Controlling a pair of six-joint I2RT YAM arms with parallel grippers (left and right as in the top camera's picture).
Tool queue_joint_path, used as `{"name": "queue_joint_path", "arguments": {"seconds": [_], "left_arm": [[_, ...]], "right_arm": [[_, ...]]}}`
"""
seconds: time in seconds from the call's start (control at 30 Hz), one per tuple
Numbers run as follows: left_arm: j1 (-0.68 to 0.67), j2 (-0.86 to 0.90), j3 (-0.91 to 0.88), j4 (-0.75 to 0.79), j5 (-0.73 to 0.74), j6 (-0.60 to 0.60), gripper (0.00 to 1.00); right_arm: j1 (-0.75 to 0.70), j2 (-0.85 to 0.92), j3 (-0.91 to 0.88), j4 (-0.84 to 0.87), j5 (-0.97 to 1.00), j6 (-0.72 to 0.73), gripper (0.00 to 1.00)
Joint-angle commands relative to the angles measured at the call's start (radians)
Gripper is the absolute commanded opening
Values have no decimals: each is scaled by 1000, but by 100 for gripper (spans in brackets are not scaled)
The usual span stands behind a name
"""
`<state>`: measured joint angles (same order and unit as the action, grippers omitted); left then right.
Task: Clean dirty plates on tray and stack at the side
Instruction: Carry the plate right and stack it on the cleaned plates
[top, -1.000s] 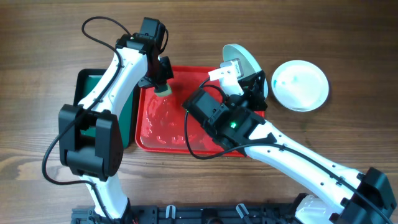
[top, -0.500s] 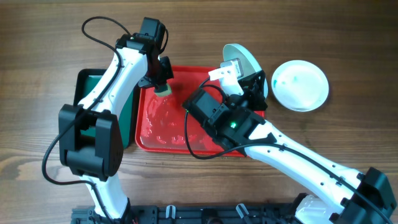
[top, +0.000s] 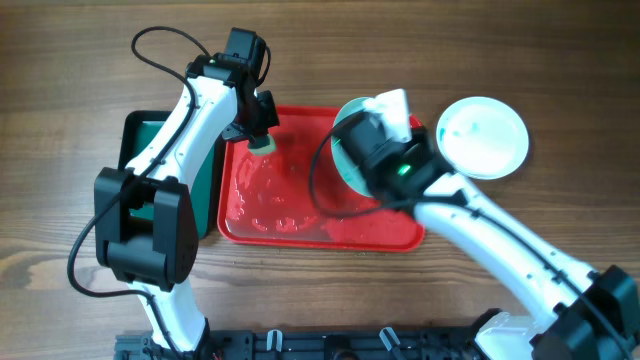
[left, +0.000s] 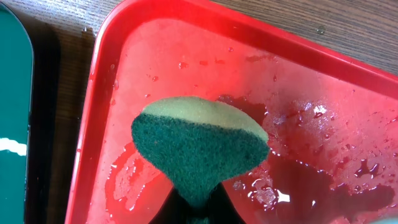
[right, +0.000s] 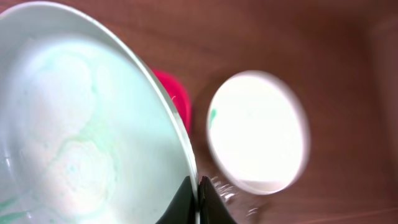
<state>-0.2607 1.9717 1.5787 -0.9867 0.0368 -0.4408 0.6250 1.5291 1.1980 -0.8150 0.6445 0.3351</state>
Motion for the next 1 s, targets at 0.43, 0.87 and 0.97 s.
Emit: {"name": "queue_joint_path", "arguments": {"seconds": [0.43, 0.87, 0.97], "left_arm": [[-6, 5, -7, 11, 16, -16, 4], [-5, 5, -7, 11, 15, -16, 4], [10, -1, -3, 3, 14, -15, 4]], "right_arm": [[-931, 21, -121, 216, -747, 16, 4], [-993, 228, -195, 378, -781, 31, 31], [-991, 213, -192, 373, -864, -3, 55]]}}
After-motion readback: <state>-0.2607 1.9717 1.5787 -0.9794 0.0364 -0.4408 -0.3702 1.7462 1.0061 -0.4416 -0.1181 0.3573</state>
